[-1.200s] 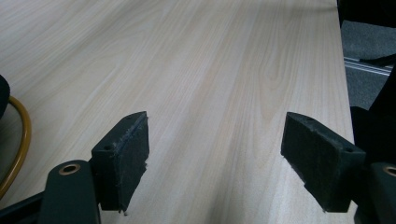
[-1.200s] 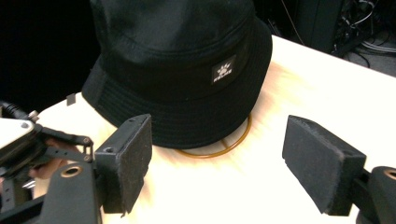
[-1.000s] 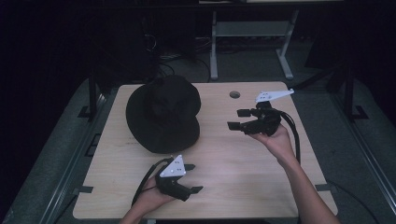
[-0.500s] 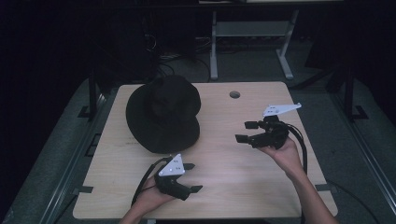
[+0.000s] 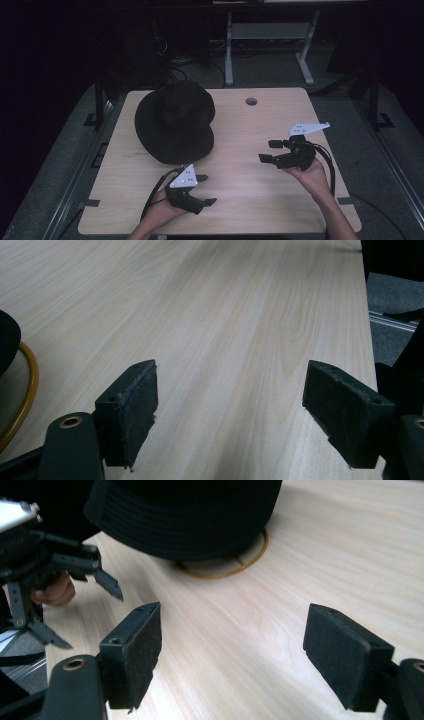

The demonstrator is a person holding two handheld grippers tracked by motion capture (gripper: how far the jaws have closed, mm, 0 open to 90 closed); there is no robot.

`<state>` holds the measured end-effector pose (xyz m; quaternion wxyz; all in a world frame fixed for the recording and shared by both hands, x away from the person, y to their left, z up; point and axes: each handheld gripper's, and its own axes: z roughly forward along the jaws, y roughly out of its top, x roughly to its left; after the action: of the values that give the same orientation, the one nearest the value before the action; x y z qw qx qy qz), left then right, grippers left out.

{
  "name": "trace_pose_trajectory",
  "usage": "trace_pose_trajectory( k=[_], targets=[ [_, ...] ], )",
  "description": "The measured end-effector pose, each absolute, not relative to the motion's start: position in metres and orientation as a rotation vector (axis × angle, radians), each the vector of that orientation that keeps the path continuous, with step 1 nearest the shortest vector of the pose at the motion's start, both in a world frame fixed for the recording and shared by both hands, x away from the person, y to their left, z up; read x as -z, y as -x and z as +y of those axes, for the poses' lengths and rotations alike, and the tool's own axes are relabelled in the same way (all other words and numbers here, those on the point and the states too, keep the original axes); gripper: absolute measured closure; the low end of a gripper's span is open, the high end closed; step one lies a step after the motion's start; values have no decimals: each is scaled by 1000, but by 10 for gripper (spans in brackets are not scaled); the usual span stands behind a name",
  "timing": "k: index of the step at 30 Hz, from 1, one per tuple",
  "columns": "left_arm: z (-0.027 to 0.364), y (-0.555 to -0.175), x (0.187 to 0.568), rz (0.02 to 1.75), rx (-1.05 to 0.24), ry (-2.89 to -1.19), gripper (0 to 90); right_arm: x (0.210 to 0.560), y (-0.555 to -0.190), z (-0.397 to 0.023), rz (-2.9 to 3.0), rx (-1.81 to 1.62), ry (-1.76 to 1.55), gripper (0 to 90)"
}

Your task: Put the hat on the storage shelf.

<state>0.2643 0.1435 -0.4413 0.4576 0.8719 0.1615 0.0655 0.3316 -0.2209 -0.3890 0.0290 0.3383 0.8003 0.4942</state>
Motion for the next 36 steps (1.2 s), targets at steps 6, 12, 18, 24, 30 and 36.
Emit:
trace_pose_trajectory(
  k=[6, 12, 18, 24, 30, 36],
  targets=[
    [145, -264, 440, 402, -169, -2141, 216, 397, -325, -225, 2476, -1523, -1052, 224],
    [146, -265, 439, 406, -171, -2136, 216, 400, -318, -230, 2471, -1536, -1067, 224],
    [147, -265, 439, 420, -169, -2130, 215, 408, -311, -237, 2475, -1532, -1084, 224],
    [148, -265, 439, 421, -170, -2133, 215, 415, -303, -242, 2476, -1527, -1098, 224],
    [149, -266, 439, 421, -169, -2134, 215, 422, -298, -248, 2474, -1526, -1119, 224],
    [148, -265, 440, 423, -169, -2136, 214, 430, -292, -255, 2451, -1538, -1154, 224]
  ],
)
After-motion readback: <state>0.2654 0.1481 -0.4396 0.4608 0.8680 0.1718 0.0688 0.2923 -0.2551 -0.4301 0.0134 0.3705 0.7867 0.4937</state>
